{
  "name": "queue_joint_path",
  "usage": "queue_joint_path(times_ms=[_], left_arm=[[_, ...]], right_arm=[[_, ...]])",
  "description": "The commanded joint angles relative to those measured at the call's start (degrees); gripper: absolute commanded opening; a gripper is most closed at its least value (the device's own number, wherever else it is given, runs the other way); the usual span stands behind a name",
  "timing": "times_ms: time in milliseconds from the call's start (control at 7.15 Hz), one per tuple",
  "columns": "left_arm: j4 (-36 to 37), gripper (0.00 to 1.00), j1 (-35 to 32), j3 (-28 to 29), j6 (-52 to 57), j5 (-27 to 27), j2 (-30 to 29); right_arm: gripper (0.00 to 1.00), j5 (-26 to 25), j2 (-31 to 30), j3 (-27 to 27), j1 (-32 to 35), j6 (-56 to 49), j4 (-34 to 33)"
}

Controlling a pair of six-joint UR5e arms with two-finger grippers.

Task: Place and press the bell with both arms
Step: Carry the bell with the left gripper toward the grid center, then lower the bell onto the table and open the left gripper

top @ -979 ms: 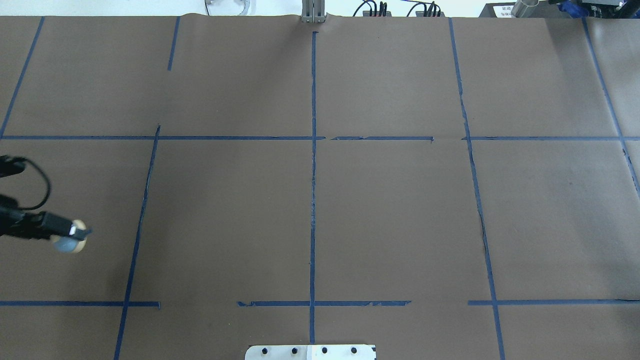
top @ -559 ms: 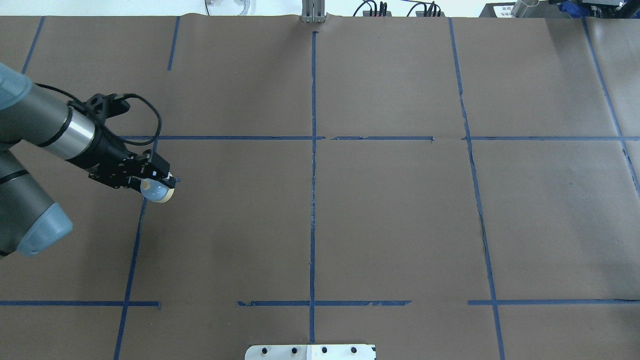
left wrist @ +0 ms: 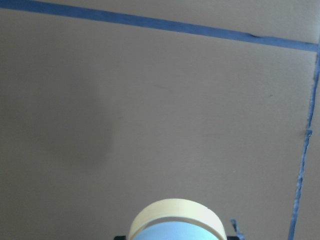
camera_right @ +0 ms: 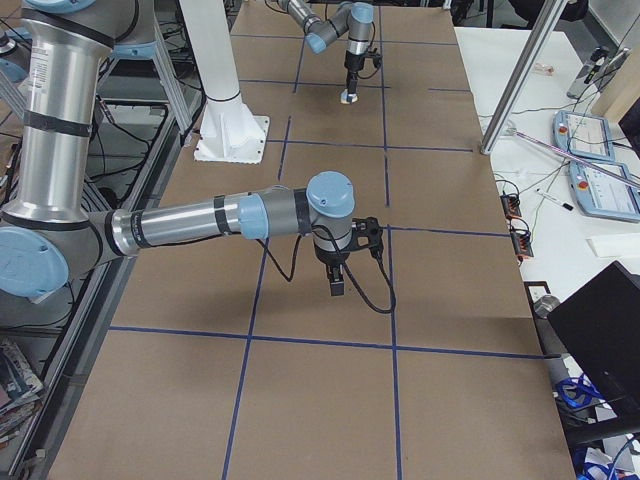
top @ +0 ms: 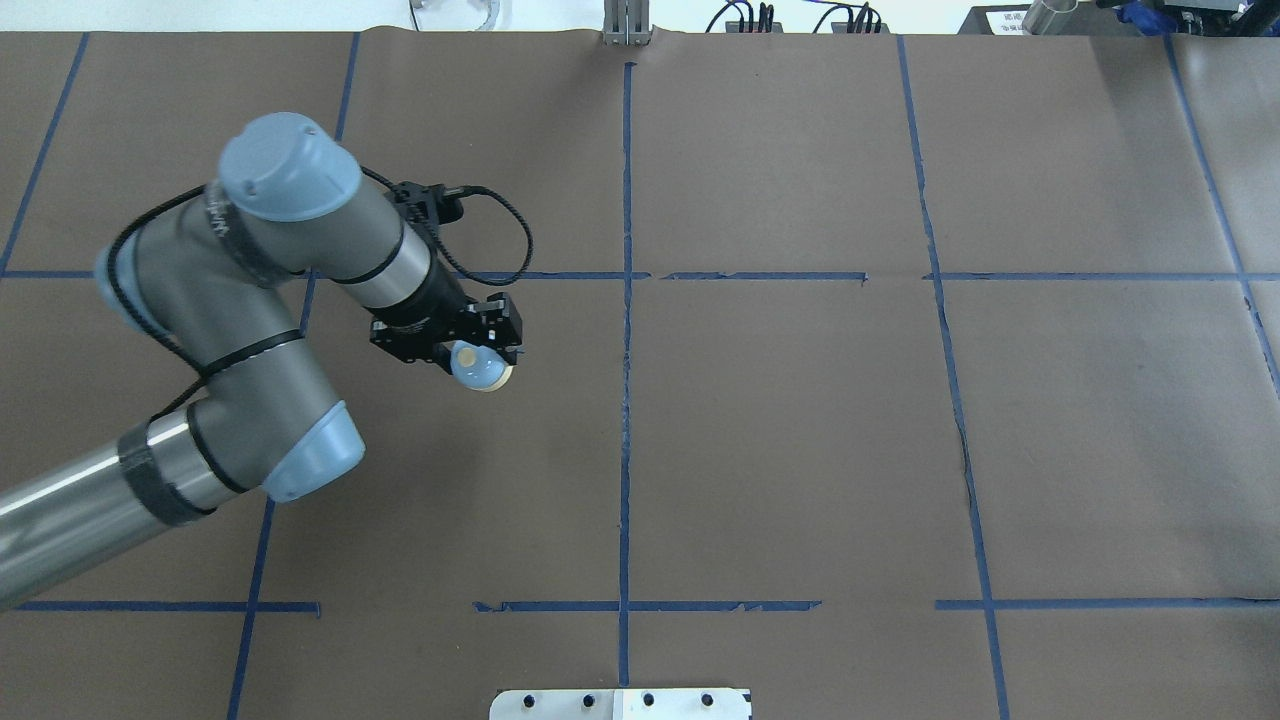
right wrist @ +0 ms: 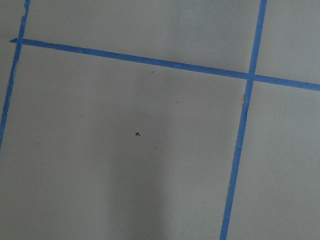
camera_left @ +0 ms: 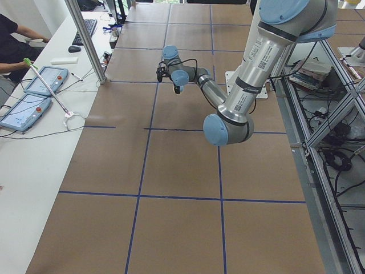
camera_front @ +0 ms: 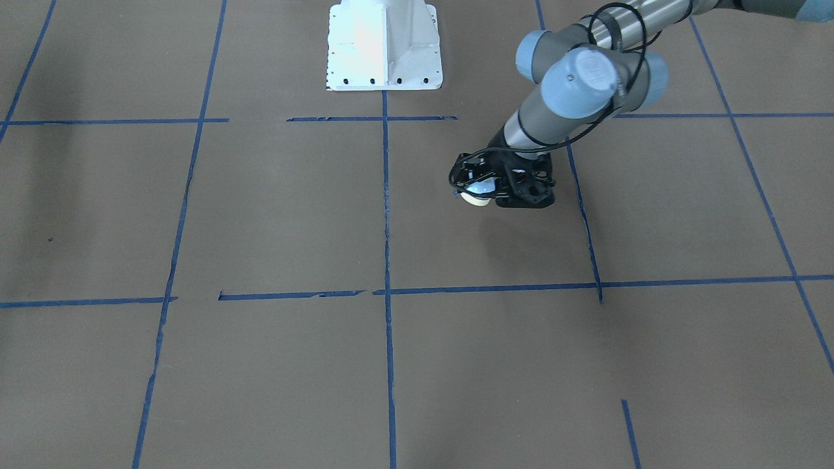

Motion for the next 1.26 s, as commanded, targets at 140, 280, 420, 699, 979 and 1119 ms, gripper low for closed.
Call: queue_joint_path(times_ms=[140,280,420,699,979,1119], left_arm=[[1.46,0.02,2.00,13.54,-1.14,4.67,-12.53],[3.56,0.02,3.31,16.35,-1.05,6.95,-15.69],[3.67,0.02,3.41,23.16,-0.97,7.41,-20.85],[3.49,0.05,4.28,27.54,-0.79,9.42,-23.54],[3.49,0.06,4.29,27.71,-0.62,9.79,-23.28],[3.23,0.10,4.38,27.71,-0.61,9.87,-23.28]], right_arm=[[1.00,0.01,-0.10,-0.20,-0.03,-0.03,-0.01],[1.00,0.01,-0.10,-0.20,-0.03,-0.03,-0.01],[1.00,0.10,-0.18,-0.20,-0.03,0.05,-0.01],[1.00,0.18,-0.10,-0.11,-0.03,0.05,-0.01],[1.00,1.68,-0.10,-0.55,-0.03,-0.03,-0.01],[1.00,1.68,-0.10,-0.47,-0.03,-0.03,-0.01]])
